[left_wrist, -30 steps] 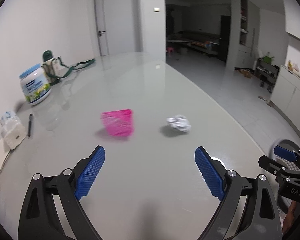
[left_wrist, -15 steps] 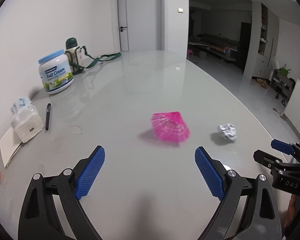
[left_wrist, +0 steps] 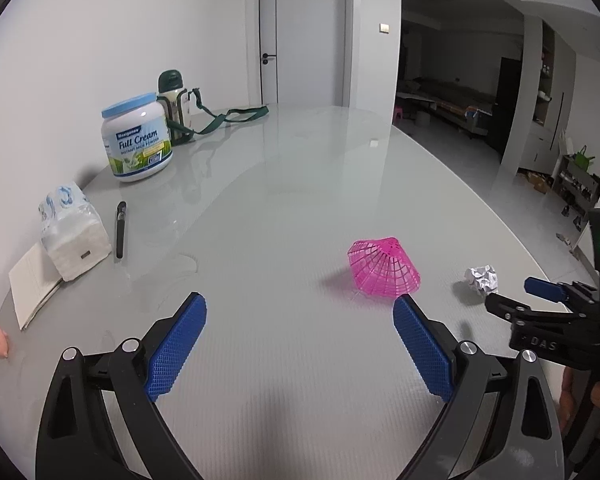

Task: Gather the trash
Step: 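Grasp the crumpled white paper with the right tool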

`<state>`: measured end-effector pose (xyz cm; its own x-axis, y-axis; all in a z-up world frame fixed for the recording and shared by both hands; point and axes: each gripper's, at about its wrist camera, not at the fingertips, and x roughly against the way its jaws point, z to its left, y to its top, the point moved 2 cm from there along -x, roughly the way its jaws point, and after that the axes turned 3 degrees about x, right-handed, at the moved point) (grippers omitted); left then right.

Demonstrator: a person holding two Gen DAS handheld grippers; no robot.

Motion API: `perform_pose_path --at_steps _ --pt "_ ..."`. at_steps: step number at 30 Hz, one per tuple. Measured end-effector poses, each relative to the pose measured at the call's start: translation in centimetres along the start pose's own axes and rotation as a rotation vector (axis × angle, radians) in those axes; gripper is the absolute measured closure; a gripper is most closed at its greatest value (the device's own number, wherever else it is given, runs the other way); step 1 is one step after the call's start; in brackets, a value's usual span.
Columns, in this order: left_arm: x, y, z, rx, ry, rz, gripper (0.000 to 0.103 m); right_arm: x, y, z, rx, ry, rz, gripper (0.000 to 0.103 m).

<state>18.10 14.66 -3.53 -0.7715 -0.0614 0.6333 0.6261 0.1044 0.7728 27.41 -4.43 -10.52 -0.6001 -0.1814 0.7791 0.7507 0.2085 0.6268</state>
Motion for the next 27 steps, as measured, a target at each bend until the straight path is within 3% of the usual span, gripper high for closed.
perform_pose_path --at_steps 9,11,15,16,18,27 --pt "-0.4 -0.3 -0.1 0.001 0.003 0.016 0.009 -2.0 1.5 0.7 0.007 -0.030 0.022 0.029" --pt "-0.5 -0.3 -0.1 0.003 0.000 0.019 0.008 -2.1 1.7 0.7 0.006 -0.030 0.021 0.034" --pt "-0.7 -0.5 -0.2 0.005 -0.012 0.032 0.008 -2.3 1.7 0.8 0.017 -0.024 0.027 0.054" --pt "-0.8 -0.6 -0.3 0.008 -0.024 0.039 0.008 -2.2 1.7 0.9 0.021 -0.016 0.026 0.063" --pt "-0.8 -0.7 -0.5 0.009 -0.037 0.042 0.008 -2.1 1.6 1.1 0.026 -0.012 0.021 0.069" --pt "-2.0 -0.8 -2.2 0.000 -0.082 0.088 0.008 0.0 -0.2 0.8 -0.062 0.048 -0.034 0.069"
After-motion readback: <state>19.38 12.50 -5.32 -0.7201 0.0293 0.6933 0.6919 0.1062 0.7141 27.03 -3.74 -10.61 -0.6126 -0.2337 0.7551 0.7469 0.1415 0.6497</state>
